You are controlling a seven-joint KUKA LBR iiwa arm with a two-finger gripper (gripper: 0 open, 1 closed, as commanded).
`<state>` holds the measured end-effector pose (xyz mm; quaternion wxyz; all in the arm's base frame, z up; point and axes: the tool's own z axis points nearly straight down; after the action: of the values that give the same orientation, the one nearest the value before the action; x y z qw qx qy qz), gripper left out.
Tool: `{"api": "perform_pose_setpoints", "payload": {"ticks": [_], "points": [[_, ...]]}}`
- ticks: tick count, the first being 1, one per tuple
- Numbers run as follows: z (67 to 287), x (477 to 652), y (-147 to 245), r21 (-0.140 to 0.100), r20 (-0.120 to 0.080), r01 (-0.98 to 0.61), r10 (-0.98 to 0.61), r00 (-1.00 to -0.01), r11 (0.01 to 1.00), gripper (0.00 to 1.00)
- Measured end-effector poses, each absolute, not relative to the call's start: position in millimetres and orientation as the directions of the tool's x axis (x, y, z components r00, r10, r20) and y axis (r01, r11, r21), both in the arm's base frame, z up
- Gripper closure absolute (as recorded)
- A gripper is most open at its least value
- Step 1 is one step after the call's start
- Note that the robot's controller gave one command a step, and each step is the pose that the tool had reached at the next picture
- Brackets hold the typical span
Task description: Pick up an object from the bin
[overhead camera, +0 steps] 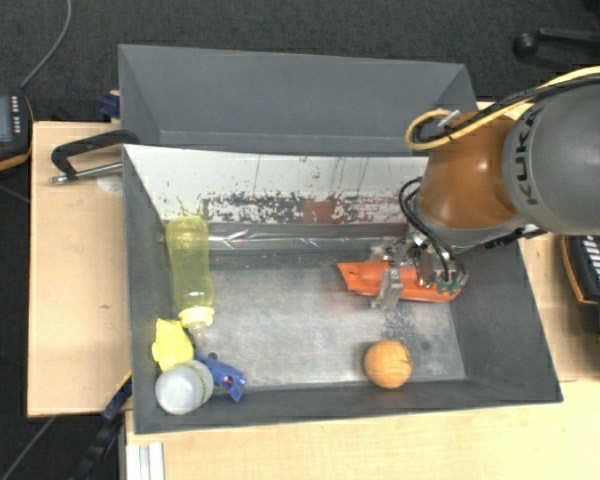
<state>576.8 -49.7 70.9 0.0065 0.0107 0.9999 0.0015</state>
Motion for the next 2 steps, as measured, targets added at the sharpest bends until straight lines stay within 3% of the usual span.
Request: {"api": "perform_pose_setpoints", "payload": {"ticks": [2], "points": [[72.0, 576.7, -49.6, 0.003, -0.013, 0.022, 0.022, -1.000, 1.000, 1.00]]}}
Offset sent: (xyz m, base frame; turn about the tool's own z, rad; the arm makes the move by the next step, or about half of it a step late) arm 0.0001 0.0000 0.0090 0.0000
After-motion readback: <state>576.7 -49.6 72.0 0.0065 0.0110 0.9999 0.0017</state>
